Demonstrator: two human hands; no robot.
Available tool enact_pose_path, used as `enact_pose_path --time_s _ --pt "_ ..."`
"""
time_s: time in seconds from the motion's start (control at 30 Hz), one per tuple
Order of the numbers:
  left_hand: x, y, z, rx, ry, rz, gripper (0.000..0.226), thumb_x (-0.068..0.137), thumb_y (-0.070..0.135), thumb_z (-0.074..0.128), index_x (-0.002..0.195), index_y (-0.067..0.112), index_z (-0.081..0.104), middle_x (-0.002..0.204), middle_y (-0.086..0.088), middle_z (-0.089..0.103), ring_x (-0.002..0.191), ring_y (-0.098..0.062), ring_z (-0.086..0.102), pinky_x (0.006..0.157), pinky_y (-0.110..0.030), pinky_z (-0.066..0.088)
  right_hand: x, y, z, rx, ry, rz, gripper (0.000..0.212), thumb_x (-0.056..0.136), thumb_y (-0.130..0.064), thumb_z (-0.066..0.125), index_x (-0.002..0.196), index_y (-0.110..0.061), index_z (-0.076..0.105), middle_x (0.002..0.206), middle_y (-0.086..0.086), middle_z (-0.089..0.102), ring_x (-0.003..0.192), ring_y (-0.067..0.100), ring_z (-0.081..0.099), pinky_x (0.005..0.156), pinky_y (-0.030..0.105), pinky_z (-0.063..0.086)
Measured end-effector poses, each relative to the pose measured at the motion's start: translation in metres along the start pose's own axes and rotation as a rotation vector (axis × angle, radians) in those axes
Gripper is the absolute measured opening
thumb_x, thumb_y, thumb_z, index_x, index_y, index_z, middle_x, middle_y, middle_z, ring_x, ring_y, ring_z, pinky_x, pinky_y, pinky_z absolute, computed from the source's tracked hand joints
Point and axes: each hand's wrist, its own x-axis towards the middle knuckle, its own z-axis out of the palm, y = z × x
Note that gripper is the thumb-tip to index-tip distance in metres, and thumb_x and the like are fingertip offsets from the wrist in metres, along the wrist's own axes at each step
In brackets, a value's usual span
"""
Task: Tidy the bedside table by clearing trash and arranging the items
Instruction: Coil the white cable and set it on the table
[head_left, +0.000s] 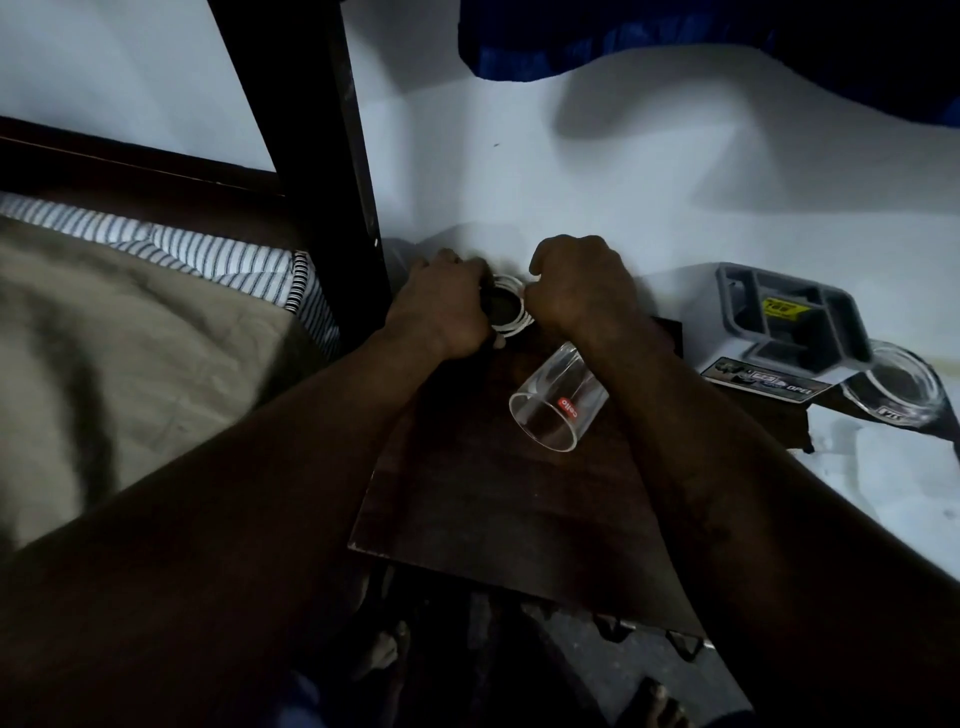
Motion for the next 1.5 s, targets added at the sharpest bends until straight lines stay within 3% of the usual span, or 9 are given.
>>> enact_pose_path --time_s 0.23,0.37,0.57,0.7,1.1,1.27,1.4,1.5 --pt "-0.003 -0.001 0.001 -0.087 0.011 -0.012 0.098 0.050 0.059 0.096 0.133 0.028 0.054 0.139 -0.013 0.047 0.132 -0.039 0.046 0.107 -0.051 0.047 0.000 0.005 -0.022 0.152 0.111 0.024 0.034 0.081 -0.046 0.070 0.109 -0.027 0.072 0.110 0.001 0.074 0.107 0.028 0.068 0.090 0.036 0.056" --pt "-0.005 -0.005 0.000 -0.124 0.021 -0.022 0.093 0.050 0.061 0.093 0.129 0.032 0.054 0.138 -0.011 0.047 0.131 -0.037 0.049 0.108 -0.051 0.047 -0.004 0.017 -0.032 0.187 0.159 0.058 0.028 0.081 -0.046 0.072 0.103 -0.029 0.072 0.107 -0.001 0.075 0.104 0.026 0.069 0.087 0.032 0.055" --pt "-0.009 -0.011 0.000 -0.158 0.052 -0.028 0.095 0.046 0.053 0.097 0.128 0.031 0.054 0.136 -0.012 0.049 0.128 -0.036 0.051 0.106 -0.043 0.046 -0.023 0.032 -0.044 0.183 0.198 0.061 0.027 0.081 -0.047 0.071 0.101 -0.029 0.072 0.103 -0.005 0.076 0.102 0.022 0.069 0.089 0.035 0.056" --pt "-0.011 -0.012 -0.001 -0.147 0.056 -0.041 0.096 0.046 0.042 0.099 0.130 0.027 0.052 0.137 -0.015 0.048 0.127 -0.040 0.052 0.106 -0.046 0.049 -0.039 0.042 -0.049 0.197 0.209 0.039 0.018 0.083 -0.041 0.073 0.095 -0.028 0.074 0.099 -0.006 0.077 0.100 0.019 0.069 0.088 0.035 0.056" --pt "-0.016 -0.006 -0.002 -0.070 0.111 0.018 0.084 0.057 0.035 0.097 0.128 0.026 0.054 0.129 -0.014 0.049 0.116 -0.036 0.059 0.096 -0.043 0.052 -0.081 0.070 -0.076 0.169 0.255 -0.014 0.016 0.085 -0.038 0.072 0.097 -0.026 0.075 0.100 -0.007 0.077 0.096 0.017 0.069 0.084 0.028 0.050" --pt "-0.018 0.005 -0.004 0.004 0.109 0.054 0.077 0.063 0.031 0.094 0.130 0.028 0.055 0.127 -0.012 0.051 0.110 -0.036 0.063 0.091 -0.040 0.052 -0.117 0.078 -0.086 0.199 0.250 0.029 0.011 0.084 -0.034 0.073 0.093 -0.028 0.075 0.095 -0.006 0.076 0.089 0.015 0.071 0.084 0.032 0.055" --pt "-0.021 0.020 -0.005 -0.005 0.116 0.090 0.050 0.076 0.023 0.079 0.119 0.029 0.056 0.114 -0.007 0.060 0.102 -0.033 0.065 0.079 -0.036 0.050 -0.140 0.082 -0.085 0.263 0.224 0.067 0.008 0.082 -0.034 0.076 0.088 -0.029 0.074 0.089 -0.010 0.076 0.080 0.011 0.073 0.076 0.033 0.059" --pt "-0.030 0.041 -0.007 -0.136 0.070 0.048 0.035 0.080 0.042 0.075 0.106 0.031 0.056 0.097 -0.001 0.071 0.094 -0.026 0.067 0.084 -0.036 0.052 -0.157 0.081 -0.077 0.265 0.176 0.065 0.011 0.080 -0.038 0.077 0.085 -0.033 0.070 0.091 -0.007 0.076 0.084 0.013 0.071 0.072 0.027 0.050"
